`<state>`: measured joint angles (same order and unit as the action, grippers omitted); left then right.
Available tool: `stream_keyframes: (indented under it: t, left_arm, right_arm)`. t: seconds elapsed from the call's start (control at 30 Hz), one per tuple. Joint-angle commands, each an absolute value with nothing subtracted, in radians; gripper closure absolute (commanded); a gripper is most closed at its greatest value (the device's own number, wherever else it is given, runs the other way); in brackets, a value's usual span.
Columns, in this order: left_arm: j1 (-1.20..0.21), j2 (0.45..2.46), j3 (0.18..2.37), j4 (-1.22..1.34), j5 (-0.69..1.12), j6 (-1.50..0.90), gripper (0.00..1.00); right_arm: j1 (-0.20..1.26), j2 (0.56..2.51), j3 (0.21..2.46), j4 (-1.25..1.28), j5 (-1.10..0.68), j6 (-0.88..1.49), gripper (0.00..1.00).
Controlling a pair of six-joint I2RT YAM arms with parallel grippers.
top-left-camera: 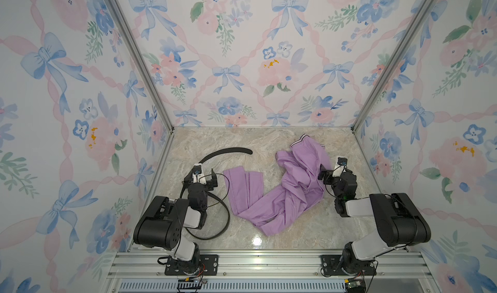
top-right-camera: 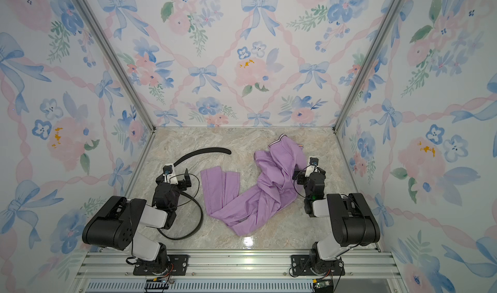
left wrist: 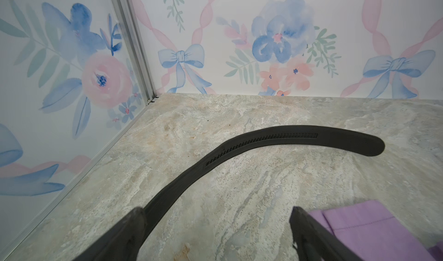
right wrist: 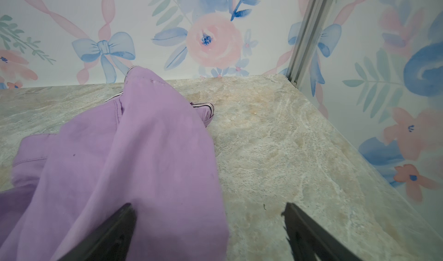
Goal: Remove the belt from the trousers
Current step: Reset both arms
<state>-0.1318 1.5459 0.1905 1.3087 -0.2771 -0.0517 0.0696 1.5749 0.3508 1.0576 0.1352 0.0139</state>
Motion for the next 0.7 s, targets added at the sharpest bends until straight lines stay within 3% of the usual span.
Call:
stream_keyframes:
  t: [0.0,0.67]
  left_arm:
    - [-0.127,1.550,0.187,1.359,-0.256,-0.051,0.02]
    - [-0.127,1.549,0.187,1.359,-0.257,-0.051,0.02]
  right_arm:
    - [0.095,1.563,0.338,1.033,0.143,-0.041,0.01]
    - [0.085,1.562,0.360,0.987,0.159,-0.024,0.01]
